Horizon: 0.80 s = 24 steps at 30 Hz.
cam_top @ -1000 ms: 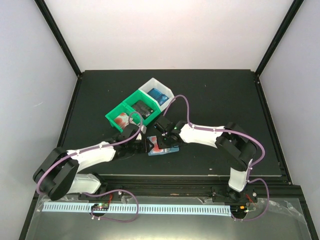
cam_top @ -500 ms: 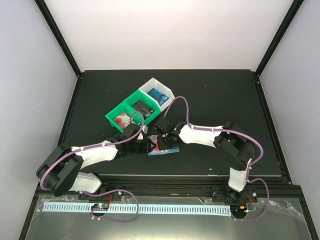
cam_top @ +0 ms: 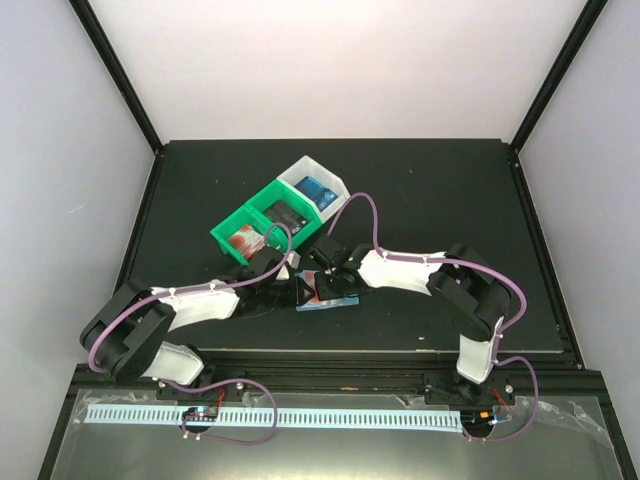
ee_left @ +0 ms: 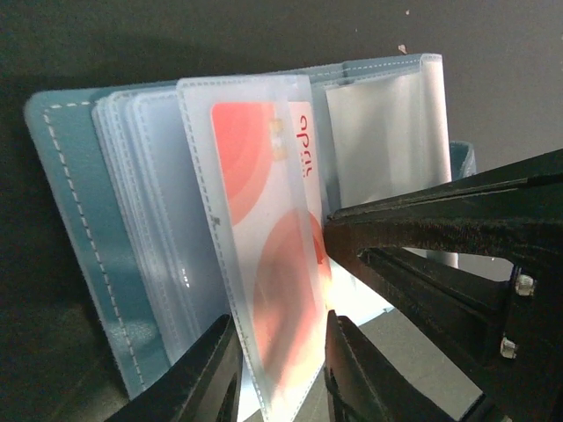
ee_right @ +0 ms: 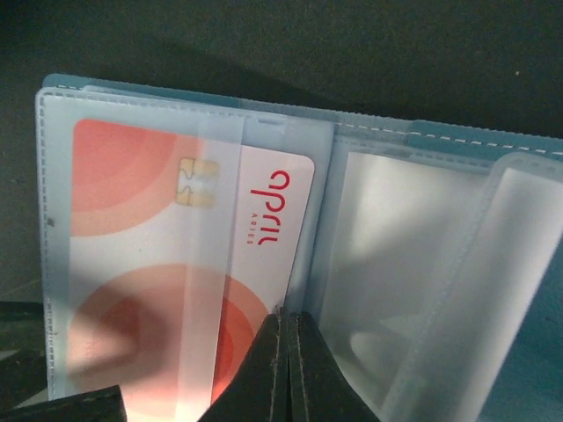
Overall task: Put the credit cards into the card holder
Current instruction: Insert the credit card into the card holder.
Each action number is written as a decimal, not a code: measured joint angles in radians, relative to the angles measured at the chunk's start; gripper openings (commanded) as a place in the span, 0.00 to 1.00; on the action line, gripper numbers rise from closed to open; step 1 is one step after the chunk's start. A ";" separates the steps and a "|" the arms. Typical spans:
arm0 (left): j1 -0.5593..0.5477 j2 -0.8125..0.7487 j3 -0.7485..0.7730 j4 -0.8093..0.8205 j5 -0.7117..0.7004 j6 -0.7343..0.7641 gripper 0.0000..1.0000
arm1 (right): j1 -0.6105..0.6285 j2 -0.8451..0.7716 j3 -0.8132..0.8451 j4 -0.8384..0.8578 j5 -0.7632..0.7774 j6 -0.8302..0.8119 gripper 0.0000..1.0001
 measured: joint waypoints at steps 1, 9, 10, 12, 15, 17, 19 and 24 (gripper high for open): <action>0.000 0.006 0.000 0.003 0.006 0.001 0.23 | 0.000 0.000 -0.001 0.001 -0.001 0.000 0.01; 0.000 0.013 0.004 0.019 0.045 0.013 0.15 | 0.000 -0.028 -0.032 0.034 -0.006 0.018 0.14; 0.000 0.013 0.006 0.019 0.047 0.016 0.17 | 0.000 -0.039 -0.039 0.032 -0.001 0.024 0.17; 0.000 0.015 0.010 0.019 0.055 0.023 0.22 | 0.000 -0.065 -0.050 0.027 0.021 0.031 0.20; 0.000 0.025 0.019 0.019 0.071 0.035 0.32 | -0.001 -0.122 -0.064 0.019 0.060 0.045 0.22; 0.000 0.033 0.027 0.024 0.089 0.046 0.37 | -0.001 -0.165 -0.071 0.015 0.085 0.051 0.22; -0.001 0.042 0.039 0.030 0.115 0.053 0.40 | -0.001 -0.204 -0.080 0.017 0.113 0.060 0.23; -0.020 0.069 0.075 0.056 0.167 0.064 0.44 | -0.001 -0.315 -0.144 0.018 0.190 0.095 0.24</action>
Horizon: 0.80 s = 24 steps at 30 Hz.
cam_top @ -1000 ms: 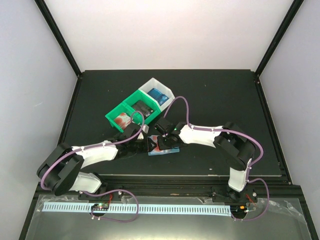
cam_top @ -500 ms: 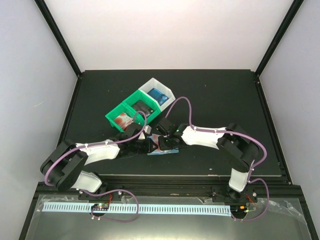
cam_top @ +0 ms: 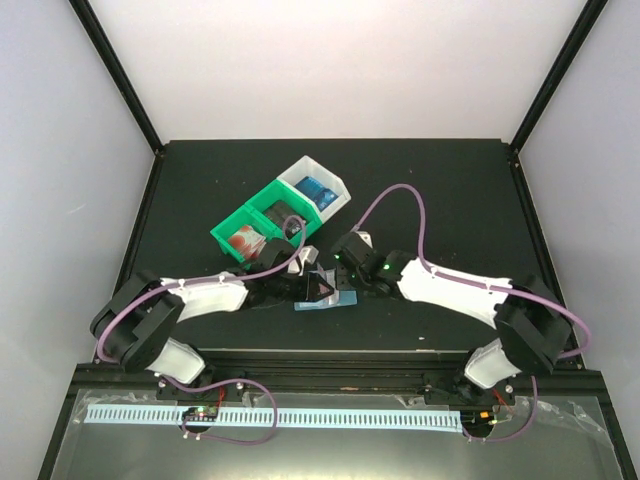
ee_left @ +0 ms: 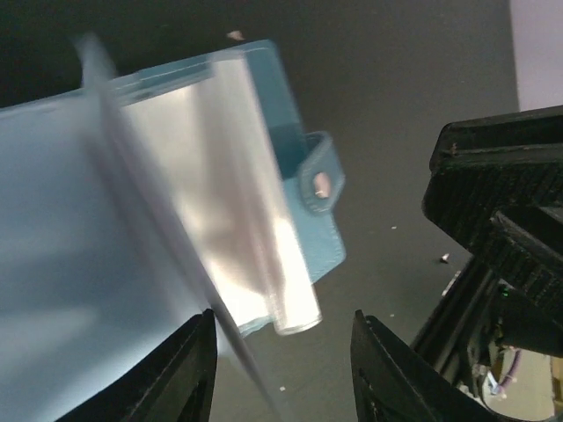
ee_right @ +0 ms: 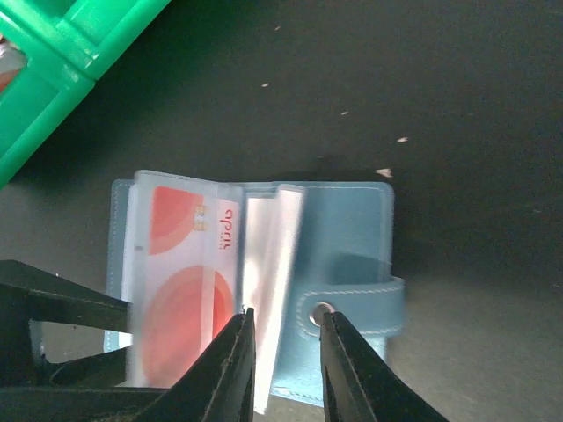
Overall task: Put the credit cards into the card holder
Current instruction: Insert the credit card into the card holder.
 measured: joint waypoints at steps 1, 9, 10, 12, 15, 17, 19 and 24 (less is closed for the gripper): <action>-0.006 0.008 0.010 0.005 0.006 0.002 0.46 | 0.000 -0.020 -0.014 0.000 0.014 0.008 0.24; -0.062 0.138 0.082 0.072 0.035 -0.001 0.49 | -0.007 -0.187 -0.130 -0.002 0.113 0.075 0.25; -0.068 0.158 0.087 0.079 0.035 -0.004 0.49 | -0.008 -0.200 -0.140 -0.003 0.119 0.080 0.25; -0.077 0.192 0.097 0.086 0.035 -0.011 0.50 | -0.011 -0.219 -0.154 -0.005 0.125 0.087 0.25; -0.082 0.203 0.101 0.088 0.035 -0.018 0.52 | -0.012 -0.227 -0.160 -0.006 0.124 0.088 0.25; -0.083 0.197 0.109 0.081 0.034 -0.018 0.55 | -0.012 -0.229 -0.161 -0.005 0.120 0.085 0.25; -0.083 0.175 0.121 0.056 0.024 -0.011 0.59 | -0.012 -0.233 -0.162 0.002 0.110 0.080 0.25; -0.083 0.051 0.163 -0.047 -0.025 0.026 0.65 | -0.016 -0.239 -0.161 0.026 0.056 0.048 0.26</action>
